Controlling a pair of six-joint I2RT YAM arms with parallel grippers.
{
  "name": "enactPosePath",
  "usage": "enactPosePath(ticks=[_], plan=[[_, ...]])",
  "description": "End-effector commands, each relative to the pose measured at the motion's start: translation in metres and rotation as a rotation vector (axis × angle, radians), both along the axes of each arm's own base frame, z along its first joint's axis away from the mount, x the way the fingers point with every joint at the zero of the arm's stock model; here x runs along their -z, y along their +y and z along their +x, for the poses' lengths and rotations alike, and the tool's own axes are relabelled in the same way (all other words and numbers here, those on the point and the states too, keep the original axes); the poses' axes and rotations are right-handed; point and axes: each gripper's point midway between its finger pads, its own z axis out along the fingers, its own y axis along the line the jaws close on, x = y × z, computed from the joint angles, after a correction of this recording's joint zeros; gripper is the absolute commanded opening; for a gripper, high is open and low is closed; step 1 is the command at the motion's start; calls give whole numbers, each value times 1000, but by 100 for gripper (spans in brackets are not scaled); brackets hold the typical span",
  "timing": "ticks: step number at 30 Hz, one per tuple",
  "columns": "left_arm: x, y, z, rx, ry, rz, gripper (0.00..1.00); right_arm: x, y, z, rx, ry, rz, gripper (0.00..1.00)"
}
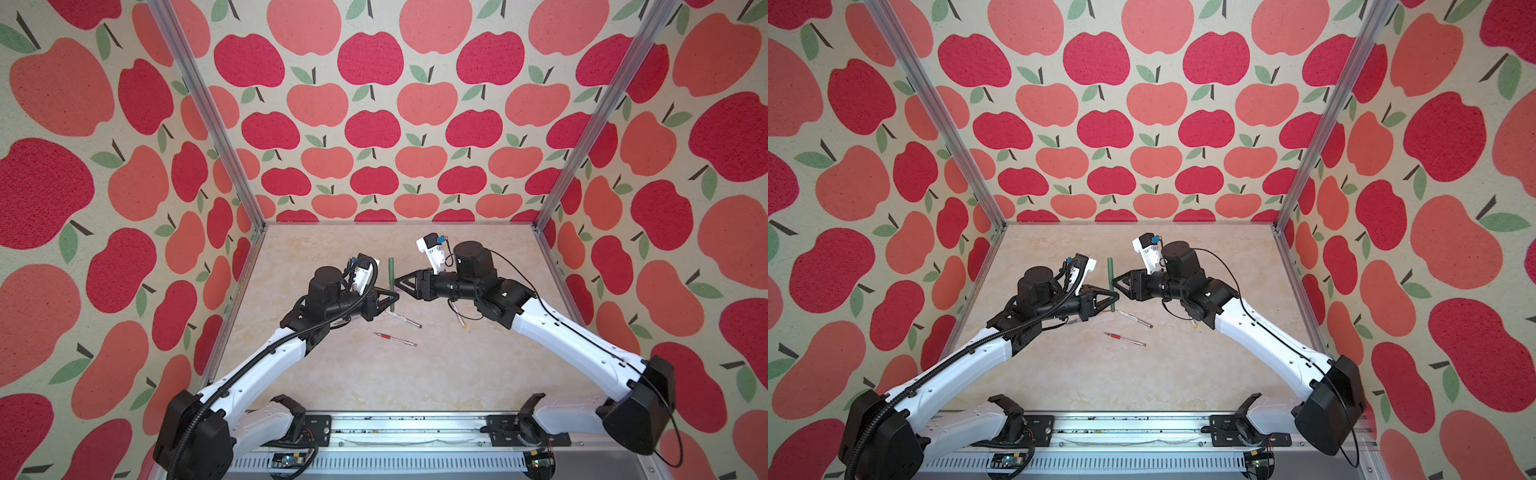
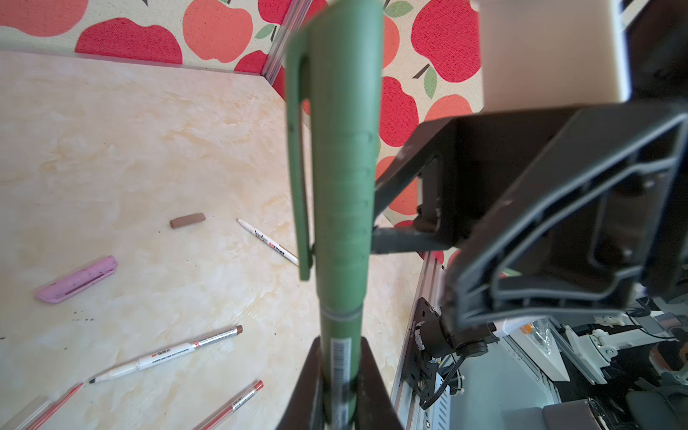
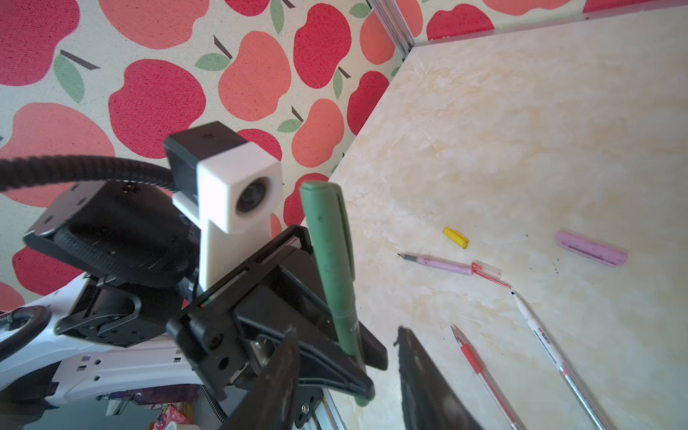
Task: Insert the pens into the pen caps
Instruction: 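Press the cap down onto the pen with right gripper while left gripper holds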
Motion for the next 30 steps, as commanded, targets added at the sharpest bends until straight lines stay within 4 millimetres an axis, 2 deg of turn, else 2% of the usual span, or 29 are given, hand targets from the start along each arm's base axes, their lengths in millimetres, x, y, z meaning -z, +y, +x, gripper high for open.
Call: enactPosePath(ticks=[1, 6, 14, 20, 30], plan=[[-1, 10, -6, -26, -55, 93, 0, -28, -17, -3, 34, -108, -26, 47], [6, 19, -2, -85, -95, 203, 0, -25, -25, 8, 114, -106, -65, 47], [10, 19, 5, -121, -135, 281, 0, -26, -5, 7, 92, -134, -86, 47], [7, 15, 5, -113, -156, 286, 0, -18, 11, 11, 81, -132, -123, 48], [5, 12, 1, -99, -174, 281, 0, -8, 25, 23, 85, -117, -145, 48]])
